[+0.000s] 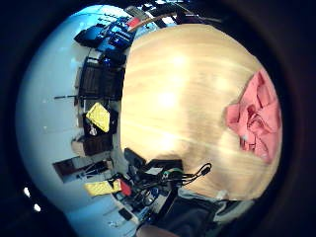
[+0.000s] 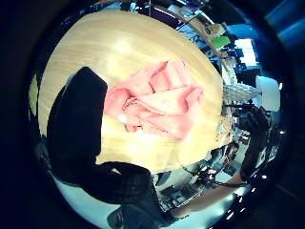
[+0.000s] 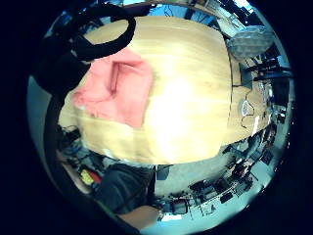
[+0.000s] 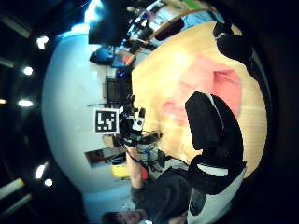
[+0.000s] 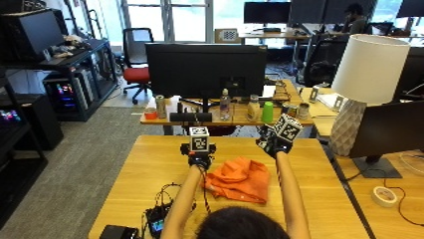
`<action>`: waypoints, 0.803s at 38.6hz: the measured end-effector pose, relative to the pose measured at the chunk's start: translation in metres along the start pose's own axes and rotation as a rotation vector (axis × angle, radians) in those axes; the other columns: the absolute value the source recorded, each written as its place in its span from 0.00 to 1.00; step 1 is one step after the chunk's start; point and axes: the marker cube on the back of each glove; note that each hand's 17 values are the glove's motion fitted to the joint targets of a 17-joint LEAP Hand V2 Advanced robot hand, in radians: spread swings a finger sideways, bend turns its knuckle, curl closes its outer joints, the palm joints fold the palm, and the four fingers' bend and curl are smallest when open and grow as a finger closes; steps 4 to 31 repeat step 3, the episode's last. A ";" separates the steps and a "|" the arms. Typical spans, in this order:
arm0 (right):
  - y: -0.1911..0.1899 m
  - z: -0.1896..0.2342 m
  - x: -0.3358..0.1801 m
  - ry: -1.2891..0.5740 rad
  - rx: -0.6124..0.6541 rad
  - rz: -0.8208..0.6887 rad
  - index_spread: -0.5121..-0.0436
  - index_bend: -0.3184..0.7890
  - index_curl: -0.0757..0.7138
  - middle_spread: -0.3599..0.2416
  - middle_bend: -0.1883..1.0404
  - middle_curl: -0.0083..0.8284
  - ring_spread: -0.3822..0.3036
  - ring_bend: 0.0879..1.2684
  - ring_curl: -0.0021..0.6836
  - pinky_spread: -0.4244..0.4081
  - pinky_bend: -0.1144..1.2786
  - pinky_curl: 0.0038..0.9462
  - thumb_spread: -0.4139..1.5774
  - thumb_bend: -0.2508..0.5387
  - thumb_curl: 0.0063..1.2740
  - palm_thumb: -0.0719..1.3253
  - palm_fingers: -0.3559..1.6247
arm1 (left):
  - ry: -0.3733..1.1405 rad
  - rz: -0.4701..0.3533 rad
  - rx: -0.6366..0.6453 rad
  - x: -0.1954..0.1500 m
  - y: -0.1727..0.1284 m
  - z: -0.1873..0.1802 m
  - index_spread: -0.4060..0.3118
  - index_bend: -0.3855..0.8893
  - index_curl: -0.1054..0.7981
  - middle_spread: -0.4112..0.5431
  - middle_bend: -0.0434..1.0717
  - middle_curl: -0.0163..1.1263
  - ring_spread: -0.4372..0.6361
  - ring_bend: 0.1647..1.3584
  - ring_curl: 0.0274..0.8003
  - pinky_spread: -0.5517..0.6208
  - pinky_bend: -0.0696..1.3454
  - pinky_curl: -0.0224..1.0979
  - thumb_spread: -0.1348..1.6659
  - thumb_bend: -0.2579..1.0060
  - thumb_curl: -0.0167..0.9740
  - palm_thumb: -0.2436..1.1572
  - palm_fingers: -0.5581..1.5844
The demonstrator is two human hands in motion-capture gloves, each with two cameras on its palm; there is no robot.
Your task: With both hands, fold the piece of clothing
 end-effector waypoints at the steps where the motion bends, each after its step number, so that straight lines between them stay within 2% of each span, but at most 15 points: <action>1: -0.011 0.002 0.009 -0.007 -0.006 0.000 0.45 0.40 0.45 0.45 0.30 0.49 0.45 0.31 0.54 0.60 0.42 0.36 0.88 0.31 0.30 0.60 0.57 | -0.001 -0.009 0.045 0.002 -0.009 0.002 0.50 0.43 0.48 0.63 0.19 0.25 0.75 0.38 0.32 0.83 0.34 0.31 0.89 0.22 0.22 0.35 0.32; 3: -0.023 0.005 0.021 -0.008 -0.022 0.018 0.45 0.40 0.45 0.45 0.30 0.49 0.45 0.31 0.54 0.62 0.42 0.36 0.88 0.31 0.30 0.61 0.57 | -0.001 -0.012 0.080 0.005 -0.022 0.006 0.50 0.42 0.48 0.63 0.19 0.25 0.75 0.38 0.32 0.83 0.34 0.31 0.89 0.21 0.22 0.35 0.32; 31: -0.023 0.005 0.021 -0.008 -0.022 0.018 0.45 0.40 0.45 0.45 0.30 0.49 0.45 0.31 0.54 0.62 0.42 0.36 0.88 0.31 0.30 0.61 0.57 | -0.001 -0.012 0.080 0.005 -0.022 0.006 0.50 0.42 0.48 0.63 0.19 0.25 0.75 0.38 0.32 0.83 0.34 0.31 0.89 0.21 0.22 0.35 0.32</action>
